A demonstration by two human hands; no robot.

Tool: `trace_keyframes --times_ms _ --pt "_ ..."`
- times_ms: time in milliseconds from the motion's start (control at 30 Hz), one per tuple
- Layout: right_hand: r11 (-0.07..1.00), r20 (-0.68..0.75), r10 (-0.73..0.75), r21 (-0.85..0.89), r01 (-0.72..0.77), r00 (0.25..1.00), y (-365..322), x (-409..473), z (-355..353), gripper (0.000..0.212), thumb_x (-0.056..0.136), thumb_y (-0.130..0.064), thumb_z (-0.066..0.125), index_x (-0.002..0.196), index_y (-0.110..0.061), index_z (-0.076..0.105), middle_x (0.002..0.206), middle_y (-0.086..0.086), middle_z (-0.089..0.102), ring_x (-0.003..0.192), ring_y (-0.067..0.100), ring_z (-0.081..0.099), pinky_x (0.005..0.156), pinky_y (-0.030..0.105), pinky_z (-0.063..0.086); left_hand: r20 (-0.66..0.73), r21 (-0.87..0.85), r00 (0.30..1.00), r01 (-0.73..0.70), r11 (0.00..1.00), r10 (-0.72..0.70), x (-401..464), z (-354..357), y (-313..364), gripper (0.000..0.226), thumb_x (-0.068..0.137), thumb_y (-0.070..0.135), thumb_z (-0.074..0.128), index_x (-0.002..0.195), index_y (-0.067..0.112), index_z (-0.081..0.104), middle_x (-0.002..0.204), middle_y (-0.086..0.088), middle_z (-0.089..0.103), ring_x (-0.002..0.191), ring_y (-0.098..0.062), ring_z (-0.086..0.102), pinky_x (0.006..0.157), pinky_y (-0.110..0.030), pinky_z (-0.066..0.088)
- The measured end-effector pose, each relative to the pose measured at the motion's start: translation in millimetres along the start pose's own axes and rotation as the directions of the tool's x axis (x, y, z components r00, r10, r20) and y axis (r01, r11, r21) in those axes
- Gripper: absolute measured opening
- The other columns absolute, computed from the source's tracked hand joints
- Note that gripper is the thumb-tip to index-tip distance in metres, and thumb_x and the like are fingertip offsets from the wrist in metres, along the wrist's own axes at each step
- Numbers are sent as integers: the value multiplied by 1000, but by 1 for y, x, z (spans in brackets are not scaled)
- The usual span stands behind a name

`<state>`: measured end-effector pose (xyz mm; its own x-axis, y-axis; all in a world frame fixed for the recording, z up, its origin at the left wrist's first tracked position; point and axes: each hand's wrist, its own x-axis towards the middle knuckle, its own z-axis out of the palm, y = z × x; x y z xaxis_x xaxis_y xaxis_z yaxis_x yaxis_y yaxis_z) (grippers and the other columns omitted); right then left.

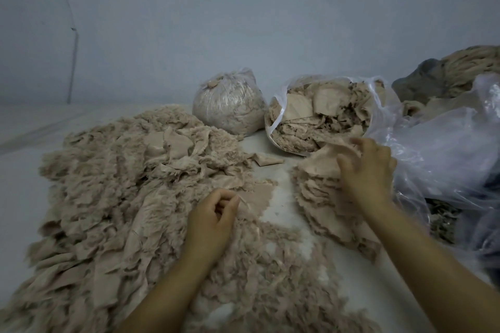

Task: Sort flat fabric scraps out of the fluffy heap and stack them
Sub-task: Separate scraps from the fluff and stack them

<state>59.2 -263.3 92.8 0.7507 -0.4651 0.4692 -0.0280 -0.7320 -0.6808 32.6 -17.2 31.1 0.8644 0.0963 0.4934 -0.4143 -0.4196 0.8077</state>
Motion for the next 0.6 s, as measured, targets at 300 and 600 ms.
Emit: trace_keyframes --times_ms 300,600 --pt "952 627 -304 186 241 717 -30 -93 78 13 89 -29 63 101 -24 61 93 -3 57 88 14 53 81 26 43 129 317 987 -133 939 96 -2 -5 -8 46 80 -1 60 123 15 54 111 6 43 107 -16 48 88 -19 37" --pt "963 376 -226 223 149 898 -8 -83 66 19 90 -12 60 77 -23 51 79 -3 55 75 11 51 67 27 39 160 257 969 141 956 -186 5 -10 -11 45 86 12 60 128 24 48 110 4 54 99 -12 52 75 -11 37"
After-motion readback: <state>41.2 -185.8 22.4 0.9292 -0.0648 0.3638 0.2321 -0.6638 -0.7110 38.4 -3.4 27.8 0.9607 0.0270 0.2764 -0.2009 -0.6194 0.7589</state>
